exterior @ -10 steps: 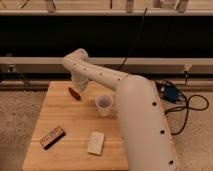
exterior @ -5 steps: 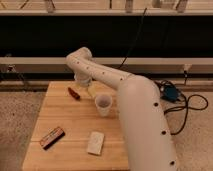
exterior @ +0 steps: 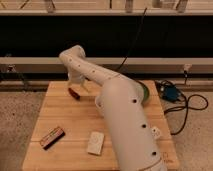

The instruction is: Place the pepper in the ceramic cup

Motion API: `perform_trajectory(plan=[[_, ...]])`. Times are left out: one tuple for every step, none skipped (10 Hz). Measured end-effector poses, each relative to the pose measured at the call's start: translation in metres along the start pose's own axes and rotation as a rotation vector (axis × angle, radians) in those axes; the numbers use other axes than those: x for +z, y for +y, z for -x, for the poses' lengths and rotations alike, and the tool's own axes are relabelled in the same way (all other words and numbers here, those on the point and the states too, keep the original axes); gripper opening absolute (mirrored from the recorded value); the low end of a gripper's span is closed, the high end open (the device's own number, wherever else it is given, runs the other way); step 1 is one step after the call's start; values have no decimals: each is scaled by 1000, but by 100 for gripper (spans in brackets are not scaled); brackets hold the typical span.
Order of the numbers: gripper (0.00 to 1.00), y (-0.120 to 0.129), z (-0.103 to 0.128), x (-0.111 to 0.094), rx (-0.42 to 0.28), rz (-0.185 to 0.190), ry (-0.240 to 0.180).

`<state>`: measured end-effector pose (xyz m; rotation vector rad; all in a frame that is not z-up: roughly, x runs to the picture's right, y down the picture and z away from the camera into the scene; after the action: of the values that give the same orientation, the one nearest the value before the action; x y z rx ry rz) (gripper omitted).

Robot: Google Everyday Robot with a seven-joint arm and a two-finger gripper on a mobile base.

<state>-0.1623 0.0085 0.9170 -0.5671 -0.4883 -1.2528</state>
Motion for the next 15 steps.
perform_trajectory(plan=[[80, -5, 0, 4, -23, 1, -4], [80, -10, -1, 12, -50, 6, -10], [80, -12, -2, 21, -68, 10, -16], [80, -14, -4, 30, -82, 17, -25], [80, -16, -4, 36, -92, 18, -33], [80, -20, -4, 42, -104, 21, -42], [80, -24, -3, 49, -118, 25, -52], [80, -29, -1, 54, -133, 28, -61], [80, -33, 0, 57, -146, 32, -67], [76, -41, 4, 63, -171, 42, -76], [67, -45, 8, 67, -187, 50, -80], [59, -45, 9, 69, -194, 55, -82], [47, -45, 11, 70, -200, 61, -85], [38, -43, 13, 70, -202, 64, -88], [28, -39, 14, 69, -198, 66, -90]])
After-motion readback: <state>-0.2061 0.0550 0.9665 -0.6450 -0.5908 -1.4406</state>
